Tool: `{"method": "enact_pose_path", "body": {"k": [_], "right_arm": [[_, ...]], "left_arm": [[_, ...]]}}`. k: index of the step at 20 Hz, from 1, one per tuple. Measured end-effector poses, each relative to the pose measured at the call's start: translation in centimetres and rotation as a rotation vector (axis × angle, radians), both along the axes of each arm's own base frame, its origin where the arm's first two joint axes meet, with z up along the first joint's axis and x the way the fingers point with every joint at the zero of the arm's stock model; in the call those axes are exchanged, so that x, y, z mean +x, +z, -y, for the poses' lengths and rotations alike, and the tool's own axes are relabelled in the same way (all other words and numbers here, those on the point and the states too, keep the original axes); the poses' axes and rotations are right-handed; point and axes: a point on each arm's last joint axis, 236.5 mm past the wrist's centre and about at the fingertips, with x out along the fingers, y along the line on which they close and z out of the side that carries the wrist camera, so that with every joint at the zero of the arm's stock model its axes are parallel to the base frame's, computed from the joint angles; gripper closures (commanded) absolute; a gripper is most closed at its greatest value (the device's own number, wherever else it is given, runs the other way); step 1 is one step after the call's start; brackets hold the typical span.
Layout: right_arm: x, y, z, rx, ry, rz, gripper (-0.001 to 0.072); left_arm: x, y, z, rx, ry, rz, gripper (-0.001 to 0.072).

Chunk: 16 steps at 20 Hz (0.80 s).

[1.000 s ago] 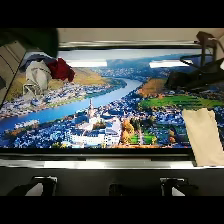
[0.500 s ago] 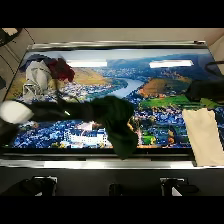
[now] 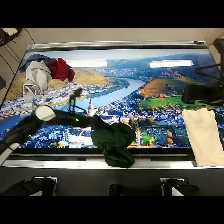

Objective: Fold the shirts.

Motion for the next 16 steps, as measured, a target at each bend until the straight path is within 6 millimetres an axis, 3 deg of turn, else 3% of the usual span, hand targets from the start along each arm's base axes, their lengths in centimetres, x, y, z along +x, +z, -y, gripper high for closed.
{"method": "enact_pose_path", "body": {"k": [3,4,6,8,11,13,16], "right_arm": [[0.0,-3.5,-2.5,0.086,0.063,-0.126,0.006],[-0.5,-5.0,-3.8,0.133,0.093,-0.181,0.006],[-2.0,-8.2,-6.2,0.229,0.144,-0.295,0.0059],[-4.1,-11.7,-8.1,0.314,0.172,-0.42,0.0058],[-7.7,-16.2,-9.4,0.384,0.189,-0.581,0.0039],[-9.7,-18.6,-9.8,0.414,0.187,-0.651,0.0039],[-11.3,-21.0,-10.3,0.445,0.178,-0.692,0.0039]], "left_arm": [[2.7,0.4,-6.4,0.071,0.086,-0.012,0.0013],[2.7,-0.5,-8.0,0.089,0.109,-0.045,0.0068],[1.6,-3.2,-10.0,0.12,0.137,-0.138,0.0068],[-0.2,-6.1,-10.4,0.119,0.146,-0.225,0.0063],[-4.1,-9.6,-9.6,0.099,0.108,-0.335,0.0063],[-6.1,-11.3,-9.1,0.092,0.097,-0.385,0.0063],[-7.3,-12.6,-8.0,0.064,0.111,-0.407,0.0064]]}}
